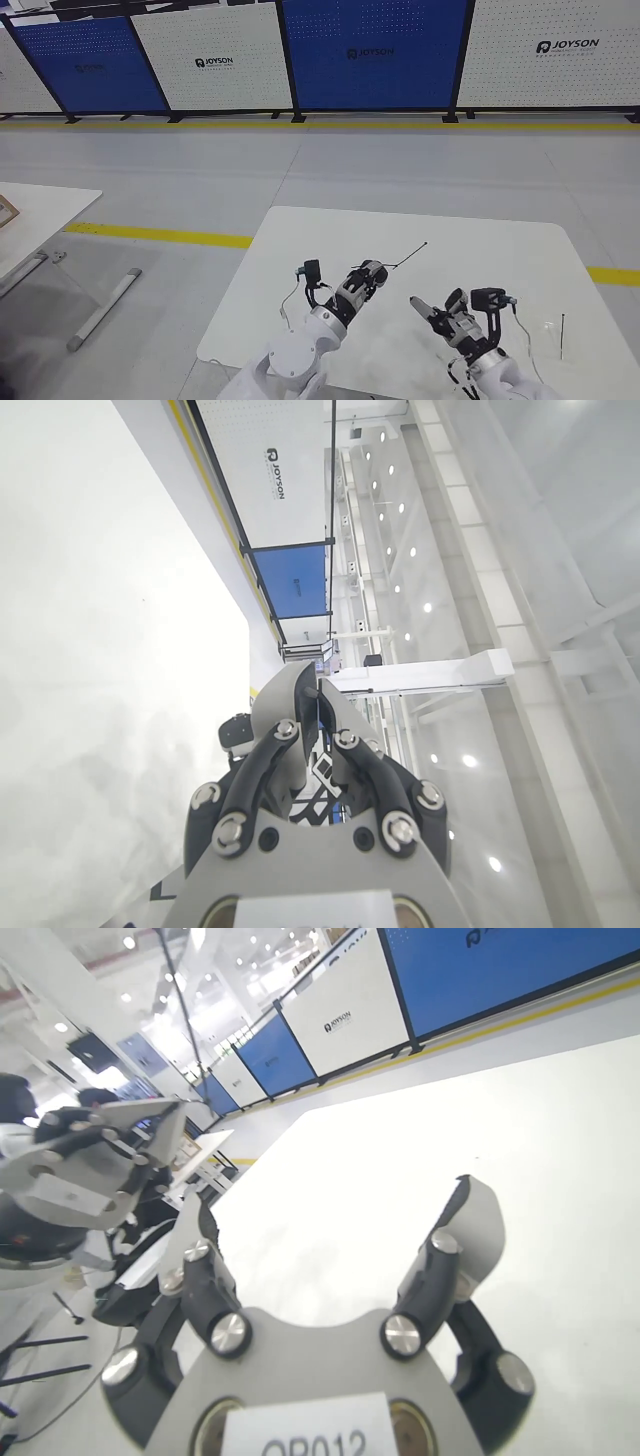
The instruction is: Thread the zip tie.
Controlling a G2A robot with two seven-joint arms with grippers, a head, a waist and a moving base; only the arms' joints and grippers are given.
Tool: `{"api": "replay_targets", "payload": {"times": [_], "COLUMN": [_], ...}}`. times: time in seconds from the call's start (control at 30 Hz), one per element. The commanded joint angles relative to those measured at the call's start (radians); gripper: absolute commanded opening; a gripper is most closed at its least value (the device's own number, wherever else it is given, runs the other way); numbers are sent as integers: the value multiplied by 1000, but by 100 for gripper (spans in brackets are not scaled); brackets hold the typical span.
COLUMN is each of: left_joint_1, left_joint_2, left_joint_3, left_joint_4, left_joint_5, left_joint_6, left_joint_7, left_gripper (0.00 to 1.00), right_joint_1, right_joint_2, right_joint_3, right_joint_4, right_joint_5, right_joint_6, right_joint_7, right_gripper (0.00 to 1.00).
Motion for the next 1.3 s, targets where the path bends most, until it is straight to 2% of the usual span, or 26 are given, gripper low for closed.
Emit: {"api": "replay_targets", "payload": {"times": [0.0,0.27,0.47,0.7,0.83,0.97,1.0,1.03,1.07,1.13,1.27], "left_joint_1": [0,0,-2,-1,-7,-8,-8,-8,-7,-7,-7], "left_joint_2": [1,1,-2,-3,-5,-7,-7,-7,-8,-8,-9], "left_joint_3": [4,5,14,13,28,33,33,33,33,33,40], "left_joint_4": [-2,0,0,-1,8,6,6,6,6,6,12], "left_joint_5": [4,3,-24,-27,-22,-21,-21,-20,-19,-18,-13], "left_joint_6": [10,8,-11,-17,-23,-28,-29,-30,-29,-29,-30], "left_joint_7": [-23,-24,-36,-32,-32,-27,-26,-24,-23,-22,-24], "left_gripper": [0,0,0,0,0,0,0,0,0,0,0], "right_joint_1": [6,8,41,47,52,64,67,69,71,74,79], "right_joint_2": [-1,-2,-3,-5,-11,-17,-18,-19,-21,-22,-22], "right_joint_3": [-7,-9,-24,-22,-26,-31,-33,-37,-46,-54,-58], "right_joint_4": [0,4,39,51,80,109,111,111,107,103,98], "right_joint_5": [-10,-19,-96,-84,-23,-21,-28,-39,-51,-62,-50], "right_joint_6": [14,9,-59,-64,-111,-84,-77,-66,-67,-71,-128], "right_joint_7": [2,3,-36,-57,-114,-152,-149,-147,-138,-122,-115], "right_gripper": [100,100,100,100,100,100,93,53,47,46,43]}}
